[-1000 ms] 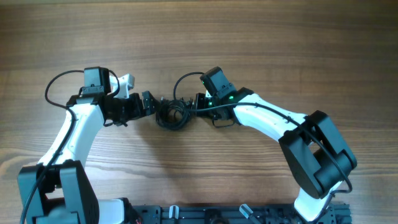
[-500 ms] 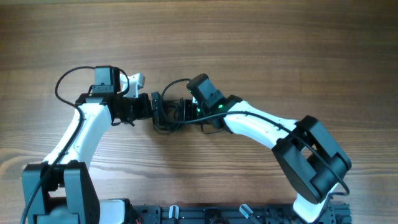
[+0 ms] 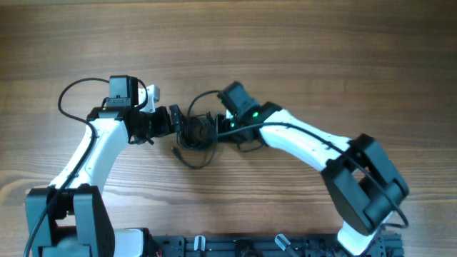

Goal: Untangle cables

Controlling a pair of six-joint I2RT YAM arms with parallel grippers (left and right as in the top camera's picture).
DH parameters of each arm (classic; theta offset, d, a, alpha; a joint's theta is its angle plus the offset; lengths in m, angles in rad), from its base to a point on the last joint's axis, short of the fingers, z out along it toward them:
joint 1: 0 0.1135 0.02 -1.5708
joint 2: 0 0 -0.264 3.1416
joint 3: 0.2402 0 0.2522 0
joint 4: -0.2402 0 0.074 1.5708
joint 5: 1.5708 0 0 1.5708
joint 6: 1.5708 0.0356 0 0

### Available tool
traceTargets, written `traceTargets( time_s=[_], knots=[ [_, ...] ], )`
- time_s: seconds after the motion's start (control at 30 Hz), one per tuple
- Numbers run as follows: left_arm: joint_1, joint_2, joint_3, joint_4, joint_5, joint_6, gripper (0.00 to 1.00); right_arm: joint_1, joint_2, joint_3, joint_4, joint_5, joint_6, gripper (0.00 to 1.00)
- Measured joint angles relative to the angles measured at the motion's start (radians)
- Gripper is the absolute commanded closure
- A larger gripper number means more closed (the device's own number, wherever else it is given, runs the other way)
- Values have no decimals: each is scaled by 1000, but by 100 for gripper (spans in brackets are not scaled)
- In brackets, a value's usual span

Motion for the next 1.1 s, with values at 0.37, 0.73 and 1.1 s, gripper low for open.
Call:
traceTargets(
  time_s=[0.37,0.73,1.1],
  knots=[
    [0,0,0,0,-9,-11,0,4,-71,60,23,-3,-18,66],
    [0,0,0,0,-8,-13,0,45,72,61,39,9,-1,53],
    [0,0,0,0,-8,-15,0,46,133,67,50,-21,-20,48]
  ],
)
